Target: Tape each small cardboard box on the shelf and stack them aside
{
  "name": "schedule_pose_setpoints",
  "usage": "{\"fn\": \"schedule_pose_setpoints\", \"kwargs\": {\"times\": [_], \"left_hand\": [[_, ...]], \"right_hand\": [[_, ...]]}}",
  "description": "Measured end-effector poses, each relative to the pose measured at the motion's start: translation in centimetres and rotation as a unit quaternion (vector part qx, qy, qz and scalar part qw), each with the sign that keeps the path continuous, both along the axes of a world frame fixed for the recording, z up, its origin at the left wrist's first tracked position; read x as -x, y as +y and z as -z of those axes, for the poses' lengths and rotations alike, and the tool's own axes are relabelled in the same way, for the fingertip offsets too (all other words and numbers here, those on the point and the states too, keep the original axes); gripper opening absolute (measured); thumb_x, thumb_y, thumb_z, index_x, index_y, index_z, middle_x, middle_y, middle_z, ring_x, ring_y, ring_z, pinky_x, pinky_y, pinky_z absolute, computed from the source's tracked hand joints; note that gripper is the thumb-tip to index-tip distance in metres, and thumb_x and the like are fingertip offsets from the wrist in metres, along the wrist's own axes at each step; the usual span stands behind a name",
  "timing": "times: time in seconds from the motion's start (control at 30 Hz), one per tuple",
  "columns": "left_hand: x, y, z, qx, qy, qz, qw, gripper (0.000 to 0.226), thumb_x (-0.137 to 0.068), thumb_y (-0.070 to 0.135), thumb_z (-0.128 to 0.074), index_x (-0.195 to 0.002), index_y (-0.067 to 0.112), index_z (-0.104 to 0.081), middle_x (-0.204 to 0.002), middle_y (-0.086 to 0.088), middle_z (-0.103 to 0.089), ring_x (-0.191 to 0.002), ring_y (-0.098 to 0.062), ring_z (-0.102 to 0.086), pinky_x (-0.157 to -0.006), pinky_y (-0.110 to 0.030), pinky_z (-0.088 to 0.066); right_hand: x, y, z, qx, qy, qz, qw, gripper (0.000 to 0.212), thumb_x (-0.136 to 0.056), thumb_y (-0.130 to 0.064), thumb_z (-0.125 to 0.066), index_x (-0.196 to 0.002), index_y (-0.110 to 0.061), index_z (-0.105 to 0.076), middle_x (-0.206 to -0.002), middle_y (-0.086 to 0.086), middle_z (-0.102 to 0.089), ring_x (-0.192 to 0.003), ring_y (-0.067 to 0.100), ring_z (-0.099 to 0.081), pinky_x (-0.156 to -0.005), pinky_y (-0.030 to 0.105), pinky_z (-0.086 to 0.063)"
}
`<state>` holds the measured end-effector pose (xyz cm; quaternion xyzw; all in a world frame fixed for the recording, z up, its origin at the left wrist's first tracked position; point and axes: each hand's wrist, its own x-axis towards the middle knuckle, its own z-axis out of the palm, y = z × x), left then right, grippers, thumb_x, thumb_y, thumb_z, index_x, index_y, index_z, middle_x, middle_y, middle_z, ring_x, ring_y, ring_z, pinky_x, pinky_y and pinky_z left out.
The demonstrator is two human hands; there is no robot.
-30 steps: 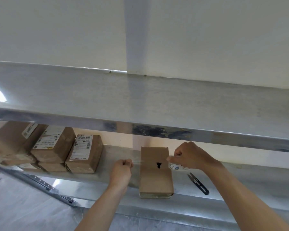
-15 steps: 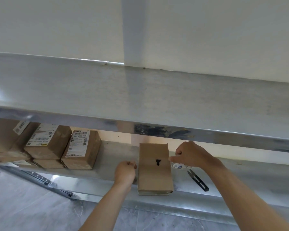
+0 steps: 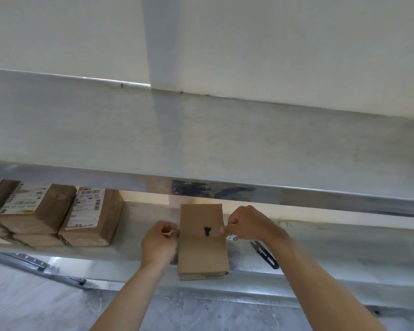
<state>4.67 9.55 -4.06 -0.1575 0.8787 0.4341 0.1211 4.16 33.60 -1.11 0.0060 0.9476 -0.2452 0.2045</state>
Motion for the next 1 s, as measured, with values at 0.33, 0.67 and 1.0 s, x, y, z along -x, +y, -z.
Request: {"fn": "schedule_pose_setpoints", "kwargs": {"times": [0.33, 0.67, 1.0], "left_hand": [[-1.7, 6.7, -1.0, 0.210, -0.019, 0.066, 0.975, 0.107, -0.071, 0.089, -0.052, -0.130, 0.001, -0.041, -0.128, -0.015, -0.048, -0.120, -0.033, -0.047, -0.097, -0.038, -0.042], [-1.1, 6.3, 0.5, 0.160, 0.022, 0.014, 0.987, 0.056, -0.100, 0.049, -0.048, -0.129, 0.002, -0.040, -0.131, -0.022, -0.046, -0.120, -0.038, -0.044, -0.095, -0.049, -0.047], [-2.1, 9.2, -1.5, 0.258, -0.127, 0.148, 0.946, 0.138, -0.062, 0.092, -0.051, -0.154, 0.022, 0.025, -0.153, -0.021, -0.011, -0.137, -0.037, -0.025, -0.103, -0.053, -0.038]], "right_hand": [[-0.5, 0.1, 0.5, 0.005, 0.018, 0.008, 1.000, 0.041, -0.087, -0.038, -0.066, -0.057, -0.011, -0.061, -0.061, 0.005, -0.061, -0.056, 0.014, -0.051, -0.052, 0.026, -0.035], [-0.7, 0.5, 0.9, 0.034, 0.022, 0.018, 0.999, 0.049, -0.086, -0.042, -0.069, -0.052, -0.014, -0.048, -0.053, -0.002, -0.047, -0.051, 0.014, -0.042, -0.050, 0.026, -0.031], [-0.7, 0.4, 0.4, 0.015, 0.034, -0.004, 0.999, 0.043, -0.082, -0.039, -0.064, -0.051, -0.013, -0.051, -0.056, 0.003, -0.052, -0.057, 0.017, -0.050, -0.051, 0.029, -0.033]]}}
